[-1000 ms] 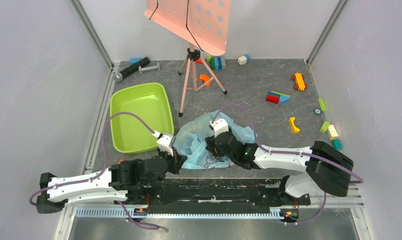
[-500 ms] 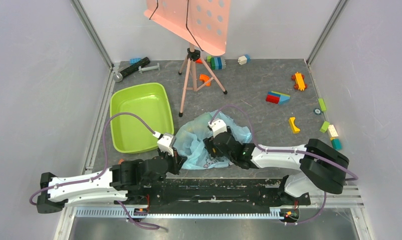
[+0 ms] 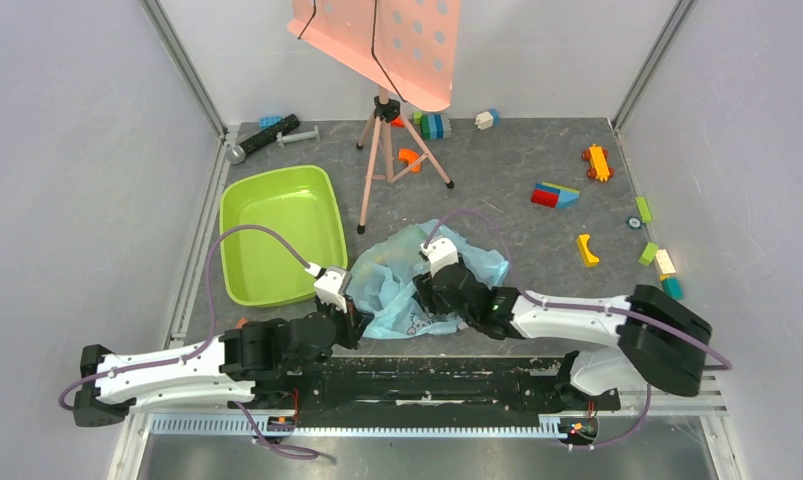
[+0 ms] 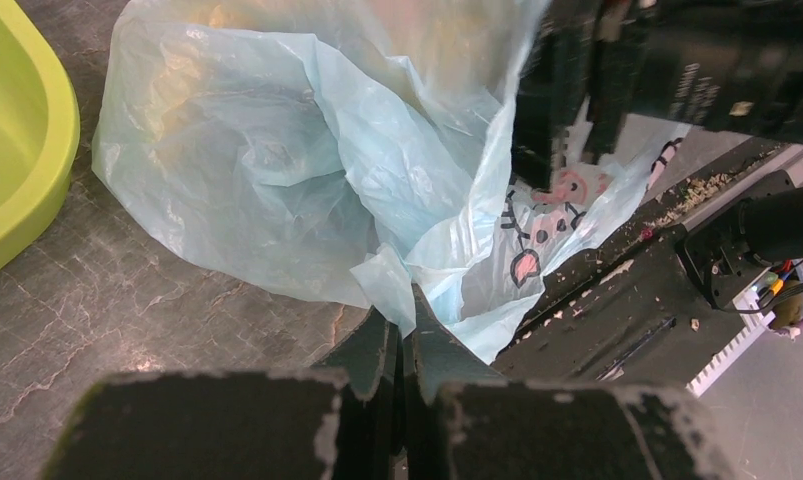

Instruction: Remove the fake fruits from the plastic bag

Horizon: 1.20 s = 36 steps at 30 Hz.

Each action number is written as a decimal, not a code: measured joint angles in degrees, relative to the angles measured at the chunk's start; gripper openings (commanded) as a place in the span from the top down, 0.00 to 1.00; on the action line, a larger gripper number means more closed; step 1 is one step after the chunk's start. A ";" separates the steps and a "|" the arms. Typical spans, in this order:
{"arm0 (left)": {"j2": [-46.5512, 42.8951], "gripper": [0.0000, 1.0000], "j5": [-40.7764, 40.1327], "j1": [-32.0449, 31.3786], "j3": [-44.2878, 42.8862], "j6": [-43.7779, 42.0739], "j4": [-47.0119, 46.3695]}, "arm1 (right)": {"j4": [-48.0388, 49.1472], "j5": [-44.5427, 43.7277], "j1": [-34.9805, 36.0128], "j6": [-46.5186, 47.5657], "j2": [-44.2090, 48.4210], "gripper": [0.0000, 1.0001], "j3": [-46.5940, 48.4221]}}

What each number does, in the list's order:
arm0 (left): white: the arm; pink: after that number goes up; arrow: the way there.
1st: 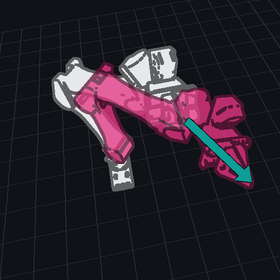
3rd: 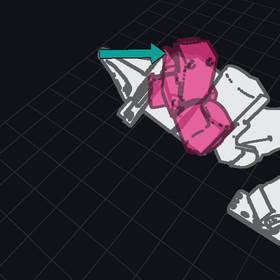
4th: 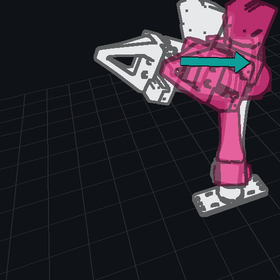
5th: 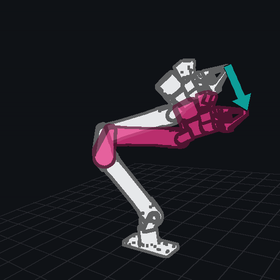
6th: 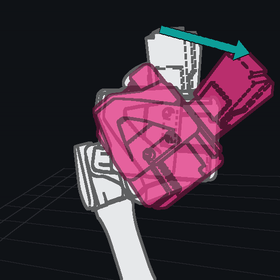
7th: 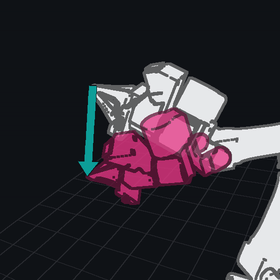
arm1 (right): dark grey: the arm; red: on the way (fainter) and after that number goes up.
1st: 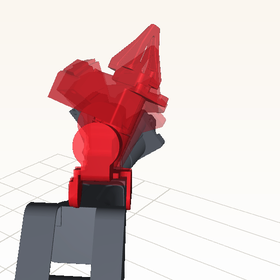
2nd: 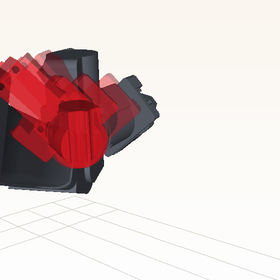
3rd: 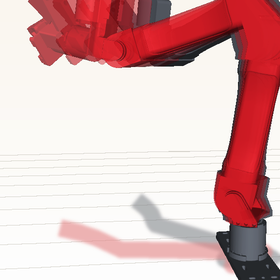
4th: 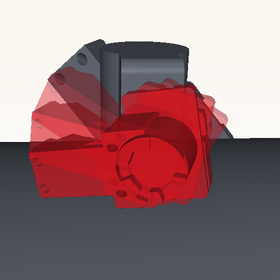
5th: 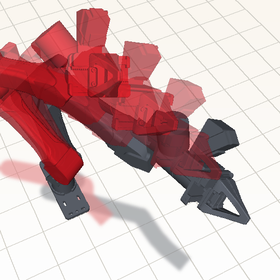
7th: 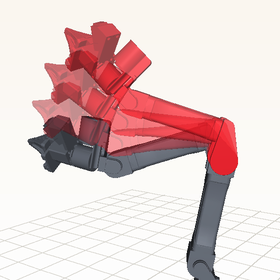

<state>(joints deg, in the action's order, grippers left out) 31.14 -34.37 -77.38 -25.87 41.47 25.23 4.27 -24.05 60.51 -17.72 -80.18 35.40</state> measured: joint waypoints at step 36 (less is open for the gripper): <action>-5.09 0.91 -8.07 0.00 3.74 9.68 2.12 | -27.17 23.98 -0.04 2.34 26.88 0.54 14.64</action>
<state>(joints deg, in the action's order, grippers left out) 26.04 -42.44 -77.38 -22.13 51.16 27.35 -22.90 -0.08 60.47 -15.38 -53.30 50.04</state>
